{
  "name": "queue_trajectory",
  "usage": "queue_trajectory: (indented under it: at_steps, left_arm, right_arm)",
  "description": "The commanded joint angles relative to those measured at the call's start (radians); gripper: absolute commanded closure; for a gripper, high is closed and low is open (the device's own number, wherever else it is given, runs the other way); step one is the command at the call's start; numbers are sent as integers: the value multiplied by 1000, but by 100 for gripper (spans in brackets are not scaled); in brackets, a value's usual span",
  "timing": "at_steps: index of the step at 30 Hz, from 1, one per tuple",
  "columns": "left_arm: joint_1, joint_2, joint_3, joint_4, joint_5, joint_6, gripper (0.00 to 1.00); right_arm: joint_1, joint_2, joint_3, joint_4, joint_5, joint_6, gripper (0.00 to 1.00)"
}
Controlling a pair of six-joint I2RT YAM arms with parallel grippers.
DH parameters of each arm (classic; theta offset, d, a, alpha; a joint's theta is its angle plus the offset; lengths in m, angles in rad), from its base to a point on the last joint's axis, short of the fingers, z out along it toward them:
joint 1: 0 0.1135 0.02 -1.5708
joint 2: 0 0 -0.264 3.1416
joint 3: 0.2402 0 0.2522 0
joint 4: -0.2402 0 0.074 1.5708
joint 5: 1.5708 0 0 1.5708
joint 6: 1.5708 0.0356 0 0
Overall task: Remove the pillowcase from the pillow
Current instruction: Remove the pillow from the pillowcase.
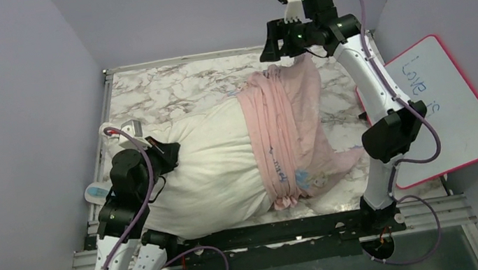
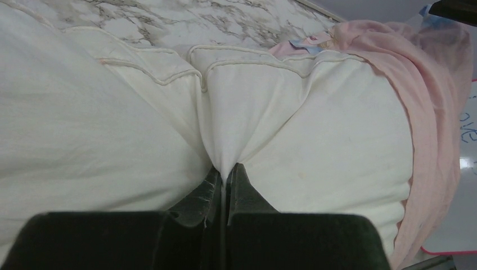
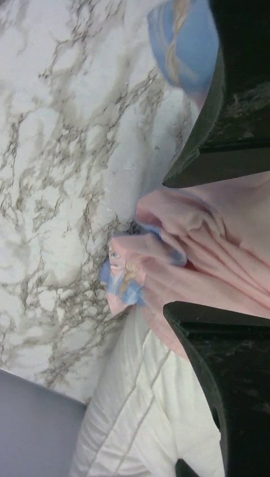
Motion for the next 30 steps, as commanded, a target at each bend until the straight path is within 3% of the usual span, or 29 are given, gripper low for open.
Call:
queue_trajectory:
  at_steps: [1, 4, 7, 8, 13, 14, 19, 22, 25, 27, 30]
  left_arm:
    - [10, 18, 19, -81, -47, 24, 100]
    - [10, 29, 19, -64, -39, 17, 100]
    - [10, 42, 22, -53, -34, 6, 100]
    - [10, 49, 23, -52, -32, 4, 100]
    - [10, 67, 30, -54, -42, -5, 100]
    - [10, 70, 30, -56, -47, -6, 100]
    - [10, 76, -4, -69, -89, -18, 100]
    - [10, 98, -19, -87, -124, -55, 100]
    - [10, 130, -20, -55, -128, -71, 100]
    - [10, 167, -19, -8, -118, -59, 100]
    - [10, 257, 29, 46, -98, -27, 100]
  right_arm:
    - [107, -32, -34, 46, -105, -43, 16]
    - [183, -6, -72, 0, 9, -82, 10]
    - [216, 36, -109, -70, 164, -97, 13]
    - [219, 42, -131, -79, 213, -96, 21]
    - [217, 18, -185, -38, 500, -76, 95]
    - [213, 8, -182, -25, 564, -73, 98]
    - [173, -15, -79, -33, 691, -33, 99]
    - [166, -45, -98, 2, 722, -36, 98]
    - [163, -64, -105, -25, 636, -49, 90]
    - [163, -85, -117, -43, 535, -37, 83]
    - [163, -154, -185, -16, 475, 3, 53]
